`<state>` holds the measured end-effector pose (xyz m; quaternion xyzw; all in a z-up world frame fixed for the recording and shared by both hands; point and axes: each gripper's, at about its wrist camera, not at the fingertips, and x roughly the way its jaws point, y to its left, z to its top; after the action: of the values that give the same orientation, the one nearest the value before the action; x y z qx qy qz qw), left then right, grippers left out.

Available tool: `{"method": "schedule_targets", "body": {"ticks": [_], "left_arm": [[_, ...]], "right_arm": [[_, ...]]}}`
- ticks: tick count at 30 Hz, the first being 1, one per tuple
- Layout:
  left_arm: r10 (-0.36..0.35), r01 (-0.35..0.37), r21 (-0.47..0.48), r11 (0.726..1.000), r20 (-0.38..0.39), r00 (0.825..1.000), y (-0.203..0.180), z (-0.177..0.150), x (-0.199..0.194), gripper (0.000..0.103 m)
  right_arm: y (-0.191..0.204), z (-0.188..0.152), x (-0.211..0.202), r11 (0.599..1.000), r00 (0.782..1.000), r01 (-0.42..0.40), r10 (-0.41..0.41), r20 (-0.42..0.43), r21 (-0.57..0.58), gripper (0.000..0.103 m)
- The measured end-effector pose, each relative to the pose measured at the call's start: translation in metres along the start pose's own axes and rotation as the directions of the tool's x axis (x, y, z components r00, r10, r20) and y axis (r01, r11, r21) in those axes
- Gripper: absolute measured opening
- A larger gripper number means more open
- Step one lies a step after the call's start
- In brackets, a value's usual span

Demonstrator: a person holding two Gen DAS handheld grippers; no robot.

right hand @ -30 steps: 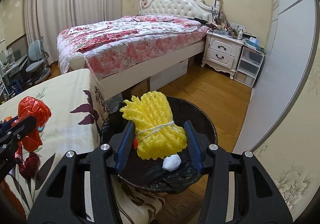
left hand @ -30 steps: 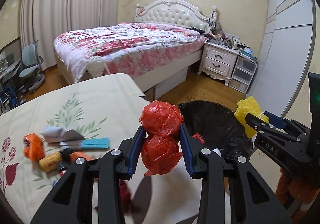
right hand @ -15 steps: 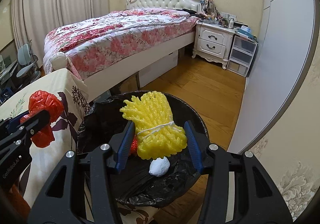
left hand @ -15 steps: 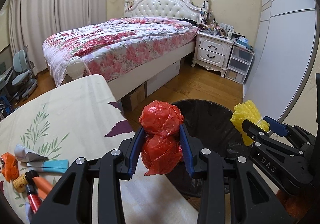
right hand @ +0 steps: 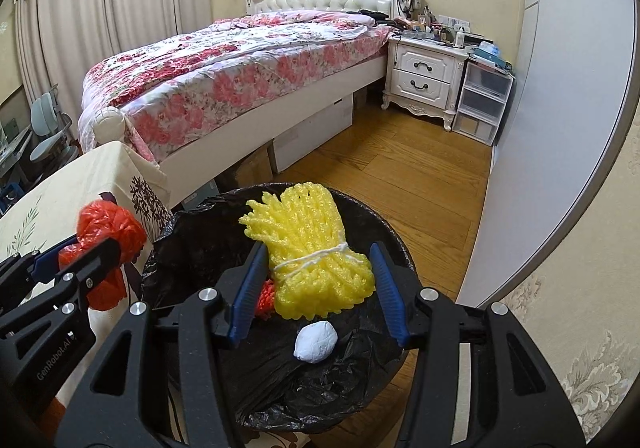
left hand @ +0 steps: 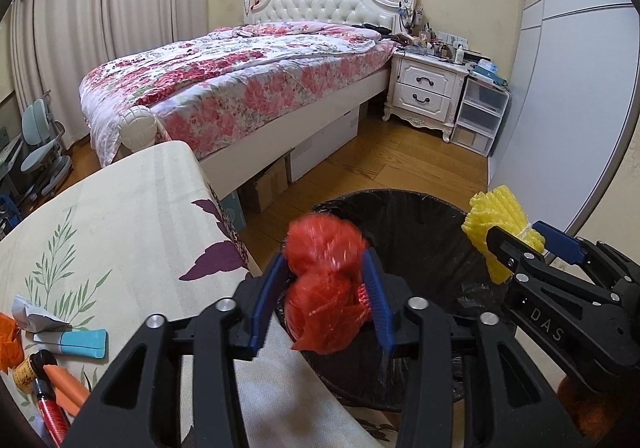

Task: Collect trash
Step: 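Move both held items over the bin and open both tools to drop them, then grasp the lavender cloth with the left tool while the right tool grasps the dark red wrapper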

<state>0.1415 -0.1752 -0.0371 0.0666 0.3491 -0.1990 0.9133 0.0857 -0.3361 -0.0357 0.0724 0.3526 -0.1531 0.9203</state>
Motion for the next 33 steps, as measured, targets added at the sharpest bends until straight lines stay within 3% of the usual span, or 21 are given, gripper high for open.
{"method": "schedule_targets", "body": {"ticks": [3, 9, 18, 33], "left_arm": [[0.002, -0.002, -0.015, 1.000, 0.014, 1.000, 0.002, 0.000, -0.004, 0.070], [0.016, -0.015, -0.036, 0.999, 0.027, 1.000, 0.009, 0.002, -0.015, 0.080], [0.047, -0.044, -0.069, 0.997, 0.036, 0.998, 0.026, -0.003, -0.040, 0.083], [0.133, -0.127, -0.123, 0.984, 0.045, 0.990, 0.069, -0.032, -0.101, 0.084]], "right_arm": [[-0.001, 0.001, -0.001, 1.000, 1.000, 0.012, -0.012, 0.006, 0.001, 0.064], [-0.004, 0.001, -0.010, 0.999, 0.999, 0.040, -0.040, 0.021, 0.005, 0.069], [-0.002, -0.005, -0.036, 0.999, 0.997, 0.054, -0.054, 0.046, -0.006, 0.081], [0.032, -0.027, -0.079, 0.999, 0.998, -0.012, 0.015, 0.064, -0.048, 0.082]]}}
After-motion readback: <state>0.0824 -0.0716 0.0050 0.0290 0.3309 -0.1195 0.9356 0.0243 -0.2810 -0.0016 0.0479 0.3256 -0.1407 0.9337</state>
